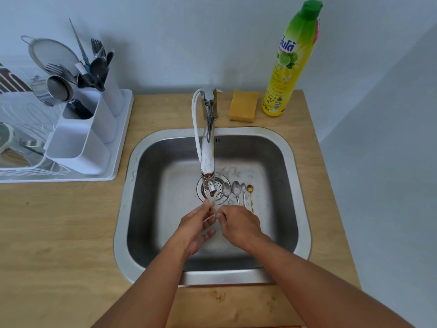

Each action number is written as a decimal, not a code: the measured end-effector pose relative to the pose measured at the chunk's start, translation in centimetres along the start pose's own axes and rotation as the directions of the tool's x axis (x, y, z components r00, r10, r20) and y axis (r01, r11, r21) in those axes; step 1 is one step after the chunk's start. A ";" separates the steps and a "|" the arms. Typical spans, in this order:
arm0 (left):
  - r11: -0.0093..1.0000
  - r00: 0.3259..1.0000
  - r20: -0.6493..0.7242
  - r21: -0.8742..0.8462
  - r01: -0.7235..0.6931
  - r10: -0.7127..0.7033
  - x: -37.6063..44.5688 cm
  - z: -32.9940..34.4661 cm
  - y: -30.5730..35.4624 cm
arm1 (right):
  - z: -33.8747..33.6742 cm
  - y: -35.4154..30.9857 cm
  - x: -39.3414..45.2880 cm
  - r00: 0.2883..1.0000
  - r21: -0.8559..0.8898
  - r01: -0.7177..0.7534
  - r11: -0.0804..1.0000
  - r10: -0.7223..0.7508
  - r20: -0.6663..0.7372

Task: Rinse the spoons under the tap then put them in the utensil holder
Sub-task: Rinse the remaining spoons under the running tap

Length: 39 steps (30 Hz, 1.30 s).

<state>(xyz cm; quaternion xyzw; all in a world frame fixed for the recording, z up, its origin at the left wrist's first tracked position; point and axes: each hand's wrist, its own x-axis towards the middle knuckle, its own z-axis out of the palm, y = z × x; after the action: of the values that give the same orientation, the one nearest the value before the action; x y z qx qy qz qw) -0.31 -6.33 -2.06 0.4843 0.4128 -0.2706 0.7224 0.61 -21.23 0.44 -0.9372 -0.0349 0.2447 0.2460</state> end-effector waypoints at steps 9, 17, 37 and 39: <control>0.988 0.986 -0.069 -0.034 0.148 -0.150 0.3 0.7 1.4 | 0.4 -0.3 -0.6 0.999 -0.026 0.031 0.999 -0.032 -0.043; 0.995 0.994 -0.029 -0.027 0.100 -0.101 0.3 0.4 1.5 | 0.2 -0.7 -0.6 0.998 0.108 -0.066 0.992 0.068 -0.009; 0.960 0.943 -0.244 0.224 -0.171 0.225 -0.3 2.4 1.8 | 1.1 -0.3 -0.1 0.997 0.062 -0.038 0.997 0.042 -0.058; 0.976 0.972 -0.171 0.170 -0.135 0.164 -0.3 2.1 2.1 | 0.9 -0.3 0.2 0.996 0.264 -0.078 0.961 0.084 -0.010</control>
<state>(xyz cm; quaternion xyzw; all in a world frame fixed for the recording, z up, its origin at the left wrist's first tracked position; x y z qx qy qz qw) 1.90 -7.50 -0.46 0.5923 0.4174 -0.2010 0.6591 0.32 -20.55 -0.22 -0.8995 0.0387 0.2470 0.3583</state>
